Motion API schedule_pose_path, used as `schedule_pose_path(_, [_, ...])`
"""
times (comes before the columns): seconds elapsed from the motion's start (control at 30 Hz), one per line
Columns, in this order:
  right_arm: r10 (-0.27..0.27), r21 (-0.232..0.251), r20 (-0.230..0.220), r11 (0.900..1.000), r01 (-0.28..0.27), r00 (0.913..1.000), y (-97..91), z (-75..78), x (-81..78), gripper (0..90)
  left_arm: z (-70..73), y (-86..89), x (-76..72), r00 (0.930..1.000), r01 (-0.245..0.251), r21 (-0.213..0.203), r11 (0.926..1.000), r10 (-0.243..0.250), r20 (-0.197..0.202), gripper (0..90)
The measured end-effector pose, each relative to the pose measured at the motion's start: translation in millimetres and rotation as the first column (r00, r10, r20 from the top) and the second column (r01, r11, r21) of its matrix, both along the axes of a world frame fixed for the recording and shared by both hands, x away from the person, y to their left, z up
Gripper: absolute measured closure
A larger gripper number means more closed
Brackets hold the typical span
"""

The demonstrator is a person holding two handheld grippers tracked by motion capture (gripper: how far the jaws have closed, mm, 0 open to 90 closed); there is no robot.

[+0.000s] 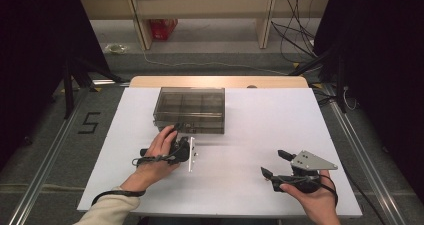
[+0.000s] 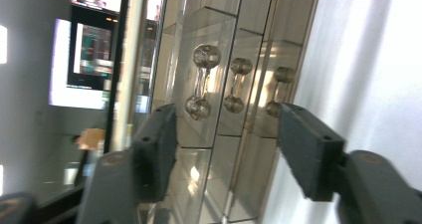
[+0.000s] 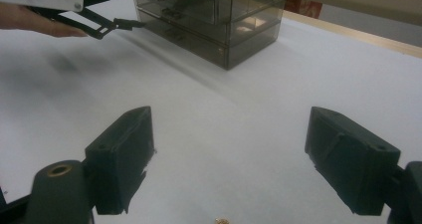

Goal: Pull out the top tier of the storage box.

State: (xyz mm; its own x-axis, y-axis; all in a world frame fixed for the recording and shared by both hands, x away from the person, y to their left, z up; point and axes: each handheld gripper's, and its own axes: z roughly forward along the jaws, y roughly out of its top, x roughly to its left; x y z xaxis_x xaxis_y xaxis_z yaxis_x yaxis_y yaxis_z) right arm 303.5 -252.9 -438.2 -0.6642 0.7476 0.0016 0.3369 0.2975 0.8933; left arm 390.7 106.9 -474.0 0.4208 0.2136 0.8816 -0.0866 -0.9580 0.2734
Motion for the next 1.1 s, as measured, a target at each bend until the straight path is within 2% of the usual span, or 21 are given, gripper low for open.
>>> schedule_pose_path(0.1, [0.000,0.000,-0.001,1.0000,0.000,1.0000,0.1,0.0,0.0,20.1,5.2,1.2,-0.6,0.9988,0.016,-0.049,0.9987,-0.019,-0.044,29.9])
schedule_pose_path(0.2, [0.001,-0.001,0.000,1.0000,-0.001,1.0000,0.1,0.2,-0.2,20.1,11.8,2.7,-1.5,0.9948,0.031,-0.093,0.9952,-0.040,-0.094,26.3])
schedule_pose_path(0.33, [0.002,-0.001,-0.002,1.0000,-0.002,1.0000,0.3,-0.1,0.0,20.1,23.3,5.8,1.2,0.9814,0.020,-0.164,0.9862,-0.051,-0.185,23.8])
schedule_pose_path(0.4, [0.001,-0.001,-0.002,1.0000,-0.001,1.0000,0.4,-0.2,0.0,20.1,29.7,7.8,3.6,0.9750,0.012,-0.206,0.9784,-0.057,-0.215,23.2])
schedule_pose_path(0.43, [0.001,0.000,-0.003,1.0000,-0.001,1.0000,0.5,-0.3,0.1,20.1,32.5,8.4,5.0,0.9702,0.008,-0.234,0.9722,-0.064,-0.234,23.8])
schedule_pose_path(0.47, [0.000,-0.001,-0.003,1.0000,0.000,1.0000,0.7,-0.3,0.2,20.1,36.5,9.5,6.2,0.9665,0.004,-0.239,0.9711,-0.065,-0.248,24.1])
schedule_pose_path(0.6, [0.002,-0.002,-0.006,1.0000,-0.002,1.0000,1.1,-0.6,0.5,20.1,48.5,11.9,10.9,0.9516,-0.004,-0.293,0.9562,-0.087,-0.295,28.2])
schedule_pose_path(0.63, [0.002,-0.002,-0.006,1.0000,-0.002,1.0000,1.1,-0.6,0.5,20.1,51.3,12.6,12.1,0.9448,-0.009,-0.300,0.9538,-0.090,-0.315,28.7])
schedule_pose_path(0.67, [0.002,-0.002,-0.005,1.0000,-0.002,1.0000,1.3,-0.7,0.6,20.1,54.4,13.5,13.2,0.9349,-0.011,-0.299,0.9541,-0.096,-0.342,29.7])
schedule_pose_path(0.7, [0.002,-0.004,-0.007,1.0000,-0.002,1.0000,1.1,-0.8,0.6,20.1,56.7,14.3,14.0,0.9295,-0.009,-0.304,0.9526,-0.104,-0.354,30.7])
schedule_pose_path(0.77, [0.002,-0.007,-0.007,1.0000,-0.002,1.0000,1.0,-1.0,0.8,20.2,60.4,16.0,15.7,0.9207,-0.009,-0.294,0.9559,-0.107,-0.375,32.3])
schedule_pose_path(0.83, [0.000,-0.006,-0.006,1.0000,0.000,1.0000,1.2,-1.1,0.8,20.1,64.0,18.1,19.0,0.9090,-0.013,-0.286,0.9583,-0.108,-0.403,33.9])
schedule_pose_path(0.87, [0.000,-0.008,-0.006,1.0000,0.000,1.0000,1.1,-1.2,0.8,20.1,65.7,19.6,21.2,0.9049,-0.015,-0.287,0.9577,-0.109,-0.412,34.3])
schedule_pose_path(0.9, [0.000,-0.010,-0.005,1.0000,0.000,1.0000,1.2,-1.2,0.8,20.1,67.5,21.2,23.7,0.8982,-0.020,-0.289,0.9570,-0.110,-0.426,35.3])
schedule_pose_path(0.97, [0.000,-0.009,-0.006,1.0000,0.000,1.0000,1.5,-1.2,0.8,20.2,70.8,24.7,29.6,0.8800,-0.030,-0.292,0.9560,-0.114,-0.461,36.0])
schedule_pose_path(1.1, [0.002,-0.007,-0.006,1.0000,-0.002,1.0000,2.3,-1.1,1.1,20.1,75.2,30.6,39.6,0.8614,-0.043,-0.315,0.9483,-0.124,-0.493,39.8])
